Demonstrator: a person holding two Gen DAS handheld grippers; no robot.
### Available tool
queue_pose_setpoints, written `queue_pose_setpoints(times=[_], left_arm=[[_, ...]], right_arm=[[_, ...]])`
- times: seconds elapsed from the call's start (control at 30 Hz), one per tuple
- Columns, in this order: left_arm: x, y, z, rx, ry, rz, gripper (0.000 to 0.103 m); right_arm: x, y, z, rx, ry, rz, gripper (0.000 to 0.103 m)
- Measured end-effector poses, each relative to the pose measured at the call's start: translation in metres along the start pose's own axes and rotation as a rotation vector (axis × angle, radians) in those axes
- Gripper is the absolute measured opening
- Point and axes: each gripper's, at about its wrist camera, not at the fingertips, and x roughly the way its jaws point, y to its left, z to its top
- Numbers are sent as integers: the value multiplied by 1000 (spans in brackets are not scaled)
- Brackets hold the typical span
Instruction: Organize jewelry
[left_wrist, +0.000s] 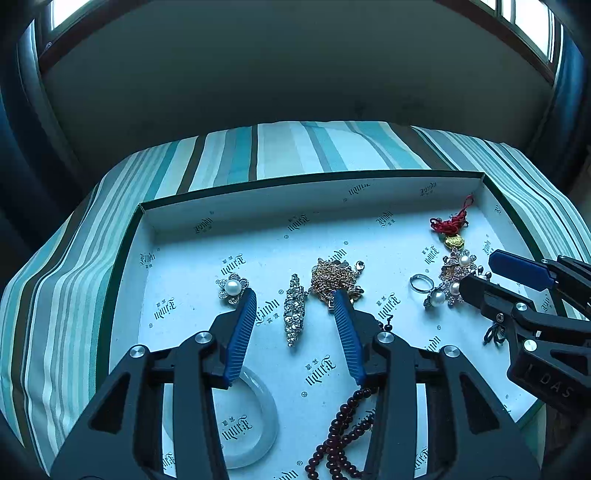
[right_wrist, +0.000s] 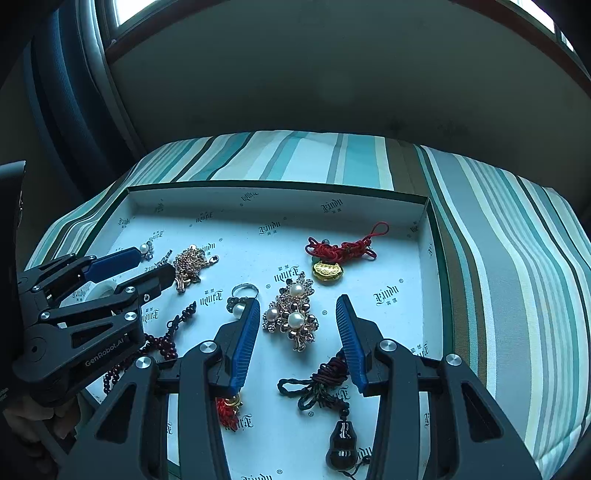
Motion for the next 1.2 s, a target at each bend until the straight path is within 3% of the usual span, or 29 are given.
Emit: queue_pose_setpoints(times=[0.13, 0.5, 0.73, 0.83, 1.2], left_arm=[[-2, 1, 0, -2, -7, 4, 57], [-14, -1, 0, -10, -64, 62, 81], [-28, 2, -5, -36, -116, 89, 86], [-33, 2, -8, -43, -145, 129, 92], [-52, 6, -22, -78, -144, 141, 93]], right_arm=[[-3, -1, 0, 5, -13, -11, 56], [-9, -10, -3, 26, -37, -39, 69], [-12, -10, -7, 39, -48, -41, 71], [-14, -10, -9, 52, -56, -43, 77], [-42, 0, -14, 66, -116, -63, 78]])
